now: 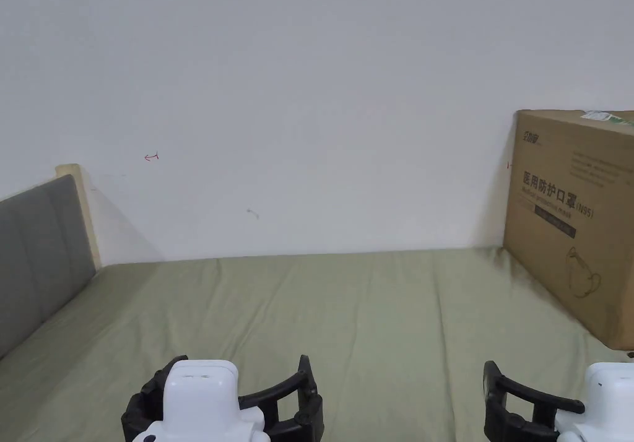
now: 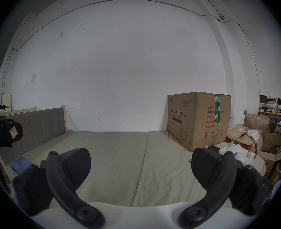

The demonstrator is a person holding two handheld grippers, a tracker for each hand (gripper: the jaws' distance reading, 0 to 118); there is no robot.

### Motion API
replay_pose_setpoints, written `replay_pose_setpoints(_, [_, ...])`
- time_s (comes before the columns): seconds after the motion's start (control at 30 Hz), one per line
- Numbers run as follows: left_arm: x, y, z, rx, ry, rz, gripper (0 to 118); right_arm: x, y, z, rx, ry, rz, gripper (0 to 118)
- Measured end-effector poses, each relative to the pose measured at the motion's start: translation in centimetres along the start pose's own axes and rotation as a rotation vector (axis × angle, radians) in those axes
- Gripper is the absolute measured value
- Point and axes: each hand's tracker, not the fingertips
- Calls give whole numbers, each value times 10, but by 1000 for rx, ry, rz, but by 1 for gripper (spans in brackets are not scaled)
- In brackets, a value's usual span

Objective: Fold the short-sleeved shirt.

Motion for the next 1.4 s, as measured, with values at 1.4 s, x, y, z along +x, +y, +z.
replay_pose_setpoints(1.4, [-9, -5, -17, -104, 56, 67, 114, -10, 2, -7, -30, 5, 57, 118])
